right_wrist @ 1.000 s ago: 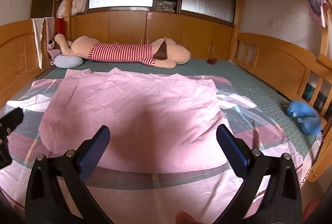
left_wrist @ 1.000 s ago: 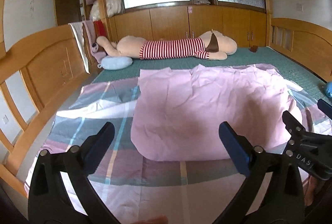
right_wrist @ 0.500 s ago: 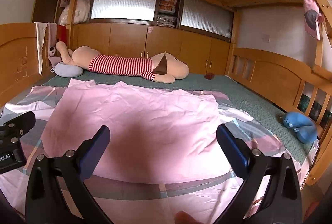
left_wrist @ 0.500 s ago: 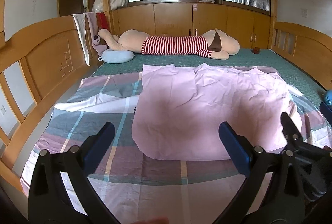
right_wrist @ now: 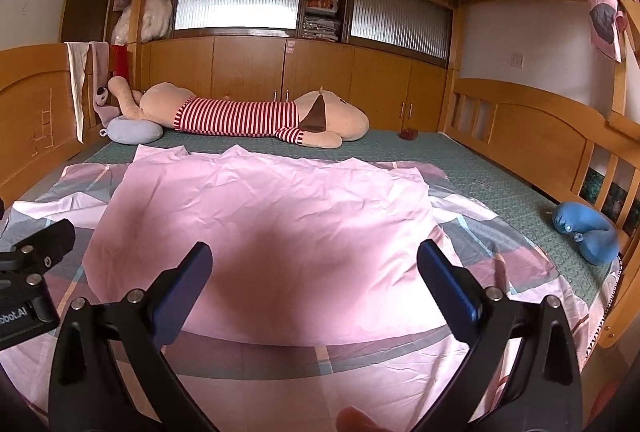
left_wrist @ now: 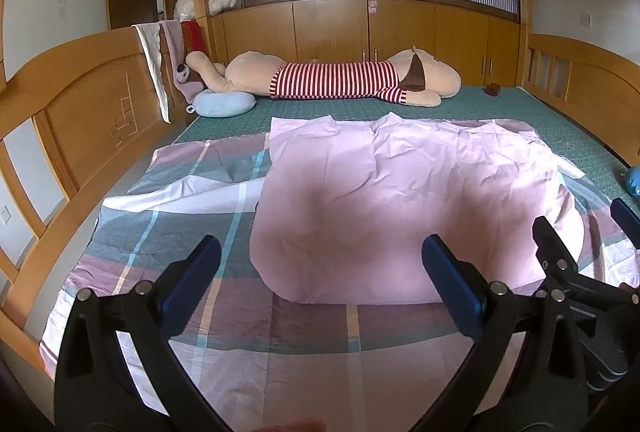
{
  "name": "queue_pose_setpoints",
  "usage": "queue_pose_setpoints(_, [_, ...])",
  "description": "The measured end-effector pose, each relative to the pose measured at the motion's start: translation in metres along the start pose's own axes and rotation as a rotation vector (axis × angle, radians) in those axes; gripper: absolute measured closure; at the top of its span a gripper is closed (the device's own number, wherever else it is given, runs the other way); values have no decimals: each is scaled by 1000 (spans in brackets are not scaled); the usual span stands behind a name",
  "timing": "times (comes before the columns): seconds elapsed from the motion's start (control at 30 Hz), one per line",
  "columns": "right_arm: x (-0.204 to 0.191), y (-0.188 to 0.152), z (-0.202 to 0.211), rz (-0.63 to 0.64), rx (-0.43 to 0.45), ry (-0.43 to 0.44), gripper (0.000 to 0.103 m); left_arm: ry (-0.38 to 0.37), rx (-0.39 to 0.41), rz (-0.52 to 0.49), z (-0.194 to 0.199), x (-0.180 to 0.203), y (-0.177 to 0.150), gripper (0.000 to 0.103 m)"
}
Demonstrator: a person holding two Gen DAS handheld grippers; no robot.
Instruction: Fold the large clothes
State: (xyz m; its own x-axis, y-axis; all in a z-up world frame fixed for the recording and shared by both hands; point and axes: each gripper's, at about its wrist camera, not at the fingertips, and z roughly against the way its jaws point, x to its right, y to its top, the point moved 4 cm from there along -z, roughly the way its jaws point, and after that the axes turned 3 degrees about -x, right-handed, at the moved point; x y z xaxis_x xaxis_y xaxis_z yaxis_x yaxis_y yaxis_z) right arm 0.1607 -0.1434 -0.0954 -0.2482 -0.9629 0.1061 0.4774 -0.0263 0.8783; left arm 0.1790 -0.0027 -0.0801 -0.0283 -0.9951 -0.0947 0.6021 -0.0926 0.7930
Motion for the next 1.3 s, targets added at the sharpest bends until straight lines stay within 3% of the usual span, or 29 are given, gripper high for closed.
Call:
queue_pose_setpoints(0.93, [-1, -2, -3, -4, -18, 10, 1, -14, -39, 17, -12, -1, -5, 2])
queue_pose_setpoints(1.13, [1, -3, -5, -8, -28, 7, 1, 36, -31, -20, -15, 2, -7, 2])
queue_pose_setpoints(1.3, [5, -6, -10, -29, -54, 25, 1, 21, -39, -22, -16, 3, -9, 2])
